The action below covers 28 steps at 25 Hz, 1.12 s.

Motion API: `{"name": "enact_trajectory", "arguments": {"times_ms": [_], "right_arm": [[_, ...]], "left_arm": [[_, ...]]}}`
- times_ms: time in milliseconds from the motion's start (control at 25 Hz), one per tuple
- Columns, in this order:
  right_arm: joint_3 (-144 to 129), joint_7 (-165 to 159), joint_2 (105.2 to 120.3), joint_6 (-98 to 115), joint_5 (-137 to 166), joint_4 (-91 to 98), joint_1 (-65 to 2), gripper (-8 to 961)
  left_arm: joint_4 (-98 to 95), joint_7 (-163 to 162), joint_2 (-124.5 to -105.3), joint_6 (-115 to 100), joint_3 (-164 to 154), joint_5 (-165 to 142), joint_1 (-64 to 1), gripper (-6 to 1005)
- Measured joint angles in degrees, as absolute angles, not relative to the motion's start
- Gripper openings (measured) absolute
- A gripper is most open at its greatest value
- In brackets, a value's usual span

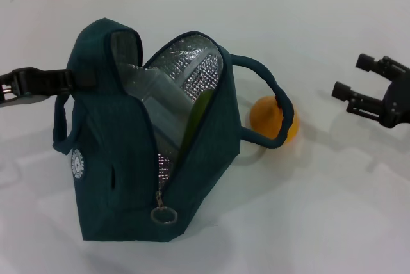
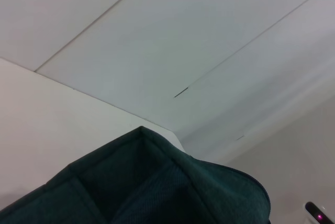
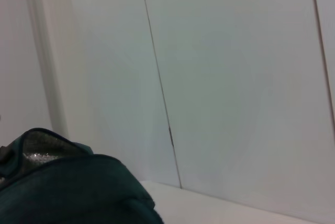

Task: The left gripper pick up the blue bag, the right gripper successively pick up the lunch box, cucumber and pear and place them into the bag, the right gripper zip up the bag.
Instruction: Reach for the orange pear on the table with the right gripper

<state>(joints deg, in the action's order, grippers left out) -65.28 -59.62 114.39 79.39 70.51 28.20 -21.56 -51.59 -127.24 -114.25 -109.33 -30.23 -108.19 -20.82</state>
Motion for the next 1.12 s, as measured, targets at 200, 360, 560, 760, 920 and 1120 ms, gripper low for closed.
{"name": "enact_trajectory", "arguments": {"times_ms": [200,360,560,760,920,1120], "right_arm": [[-65.33,-59.01,114.88,78.92,72.22,27.35,-21.72,839],[-65.39,-58.49,115.04,78.56,73.16,26.17,-22.14,838],[-66.59,-58.08,115.18,77.28,73.79,25.58,-22.64,838],[-70.86,-58.08,115.31,74.68,73.78,25.16,-23.03,837],[-73.32,-58.05,115.41,73.18,73.53,25.13,-23.38,836],[-73.60,-57.60,115.50,73.07,73.43,25.15,-23.62,836]], "left_arm": [[-51.59,-127.19,-114.31,-109.37,-30.28,-108.19,-21.03,51],[-51.59,-127.19,-114.35,-109.40,-30.53,-108.19,-21.18,50],[-51.60,-127.18,-114.40,-109.43,-30.56,-108.19,-21.34,50],[-51.59,-127.18,-114.43,-109.43,-30.61,-108.19,-21.36,50],[-51.59,-127.18,-114.43,-109.43,-30.59,-108.19,-21.42,50],[-51.59,-127.18,-114.39,-109.43,-30.51,-108.19,-21.60,50]]}}
